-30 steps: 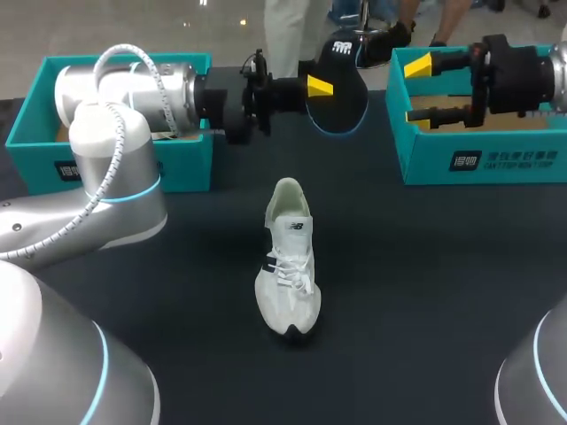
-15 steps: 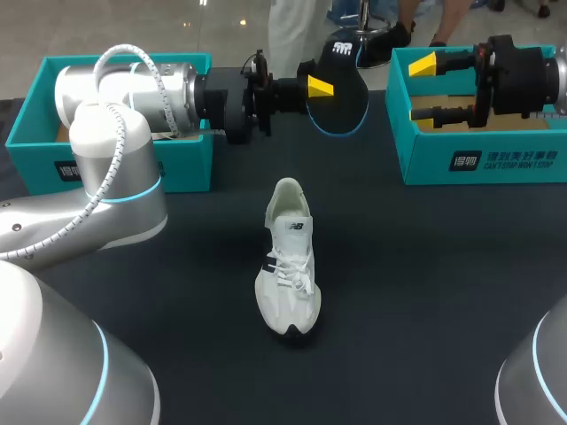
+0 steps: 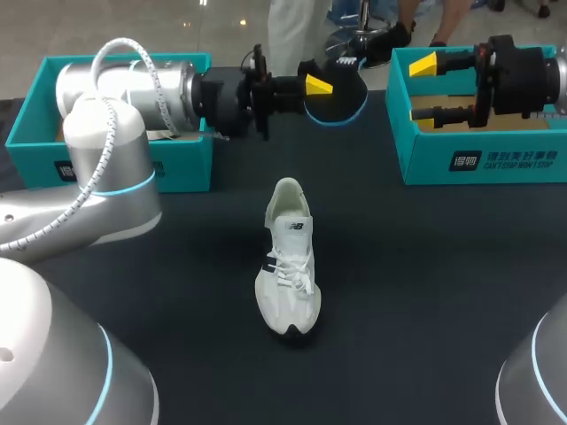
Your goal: Take the shoe out of the shoebox, open the shoe tongue, remove and reinsert the insole, then place the shoe into the shoebox
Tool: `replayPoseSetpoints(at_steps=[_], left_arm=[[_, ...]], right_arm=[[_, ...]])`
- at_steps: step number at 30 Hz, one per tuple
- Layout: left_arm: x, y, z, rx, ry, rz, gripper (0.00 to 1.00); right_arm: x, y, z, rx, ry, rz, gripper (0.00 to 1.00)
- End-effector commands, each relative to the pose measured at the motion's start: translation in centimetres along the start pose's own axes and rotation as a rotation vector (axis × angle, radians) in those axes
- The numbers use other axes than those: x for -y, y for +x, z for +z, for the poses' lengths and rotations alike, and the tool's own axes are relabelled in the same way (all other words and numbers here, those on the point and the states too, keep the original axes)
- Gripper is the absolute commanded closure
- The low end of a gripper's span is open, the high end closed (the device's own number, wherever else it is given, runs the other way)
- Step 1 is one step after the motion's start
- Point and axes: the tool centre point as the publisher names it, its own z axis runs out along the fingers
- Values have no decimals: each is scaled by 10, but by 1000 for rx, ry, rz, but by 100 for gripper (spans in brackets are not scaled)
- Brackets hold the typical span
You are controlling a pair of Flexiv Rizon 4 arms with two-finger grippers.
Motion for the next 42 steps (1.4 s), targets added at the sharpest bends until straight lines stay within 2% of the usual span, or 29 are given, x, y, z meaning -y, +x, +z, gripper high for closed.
replayPoseSetpoints(at_steps=[1,10,14,18,19,32,35,36,37,38,42], left_arm=[[1,-3,-6,-36,19,-246,100],[4,3,-12,-132,-144,-496,100],[0,9,-14,-116,-216,-628,100],[-4,14,-16,-71,-223,-742,100],[-4,16,-16,-46,-199,-768,100],[-4,16,-16,-46,-199,-768,100],[-4,12,-15,-38,-227,-994,100],[-4,11,-16,-46,-270,-1061,100],[-4,9,-16,-23,-250,-1111,100],[-4,7,-17,-16,-275,-1187,100],[-5,5,-20,-54,-344,-1380,100]], right_arm=[[0,0,1,2,0,1,0],[0,0,1,2,0,1,0],[0,0,1,2,0,1,0],[0,0,1,2,0,1,0],[0,0,1,2,0,1,0],[0,0,1,2,0,1,0],[0,0,1,2,0,1,0],[0,0,1,2,0,1,0],[0,0,1,2,0,1,0],[0,0,1,2,0,1,0],[0,0,1,2,0,1,0]])
